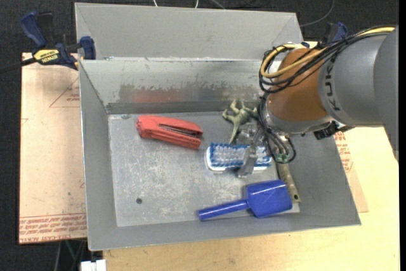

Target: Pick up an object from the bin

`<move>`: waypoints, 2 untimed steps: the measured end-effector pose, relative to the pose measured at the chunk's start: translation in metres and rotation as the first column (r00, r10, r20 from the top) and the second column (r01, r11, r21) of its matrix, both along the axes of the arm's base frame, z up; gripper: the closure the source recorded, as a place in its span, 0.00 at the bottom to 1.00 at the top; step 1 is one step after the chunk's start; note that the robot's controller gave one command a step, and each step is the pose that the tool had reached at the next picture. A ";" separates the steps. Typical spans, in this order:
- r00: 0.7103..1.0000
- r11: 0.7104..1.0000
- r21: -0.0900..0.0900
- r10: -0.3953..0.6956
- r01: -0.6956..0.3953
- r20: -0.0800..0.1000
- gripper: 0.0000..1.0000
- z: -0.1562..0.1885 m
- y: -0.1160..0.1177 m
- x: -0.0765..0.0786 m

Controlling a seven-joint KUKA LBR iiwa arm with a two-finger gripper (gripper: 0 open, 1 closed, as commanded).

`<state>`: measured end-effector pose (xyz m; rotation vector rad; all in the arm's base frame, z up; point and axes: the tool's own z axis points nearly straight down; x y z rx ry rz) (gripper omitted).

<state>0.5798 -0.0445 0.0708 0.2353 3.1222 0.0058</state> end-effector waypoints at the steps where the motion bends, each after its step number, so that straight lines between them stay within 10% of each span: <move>1: 1.000 1.000 0.000 0.000 0.000 0.000 1.00 0.000 0.000 0.000; 2: 1.000 1.000 0.001 0.001 -0.001 -0.005 1.00 0.018 0.000 -0.002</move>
Offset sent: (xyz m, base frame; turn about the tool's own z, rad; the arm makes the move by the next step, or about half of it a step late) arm 0.0000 0.0000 0.0440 0.0001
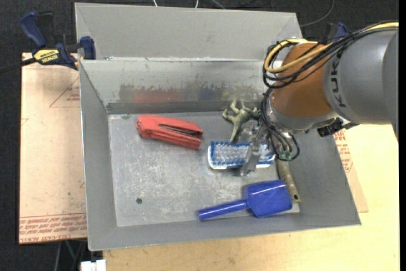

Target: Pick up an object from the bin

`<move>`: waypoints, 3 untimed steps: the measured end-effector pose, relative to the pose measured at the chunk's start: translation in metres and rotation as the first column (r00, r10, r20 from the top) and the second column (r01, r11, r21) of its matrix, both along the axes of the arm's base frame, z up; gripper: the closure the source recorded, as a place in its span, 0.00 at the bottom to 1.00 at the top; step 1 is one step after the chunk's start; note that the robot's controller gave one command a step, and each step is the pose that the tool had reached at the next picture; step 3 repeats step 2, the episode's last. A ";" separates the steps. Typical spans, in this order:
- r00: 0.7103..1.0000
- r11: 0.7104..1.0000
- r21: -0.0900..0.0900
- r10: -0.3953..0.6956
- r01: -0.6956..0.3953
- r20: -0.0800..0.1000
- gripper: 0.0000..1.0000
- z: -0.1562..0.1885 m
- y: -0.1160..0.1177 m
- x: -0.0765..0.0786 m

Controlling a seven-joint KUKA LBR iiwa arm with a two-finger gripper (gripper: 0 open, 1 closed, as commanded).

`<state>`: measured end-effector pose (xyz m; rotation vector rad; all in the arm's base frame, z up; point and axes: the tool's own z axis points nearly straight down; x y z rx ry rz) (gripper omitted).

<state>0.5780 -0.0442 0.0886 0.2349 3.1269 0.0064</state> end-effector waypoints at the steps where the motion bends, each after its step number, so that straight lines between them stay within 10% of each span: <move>1: 1.000 1.000 0.001 0.001 -0.001 0.000 1.00 0.027 0.000 0.000; 3: 1.000 1.000 0.001 0.001 -0.001 0.005 1.00 0.047 0.000 0.001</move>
Offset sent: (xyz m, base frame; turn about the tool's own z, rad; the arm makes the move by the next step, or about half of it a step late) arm -0.0001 0.0001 0.0454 -0.0005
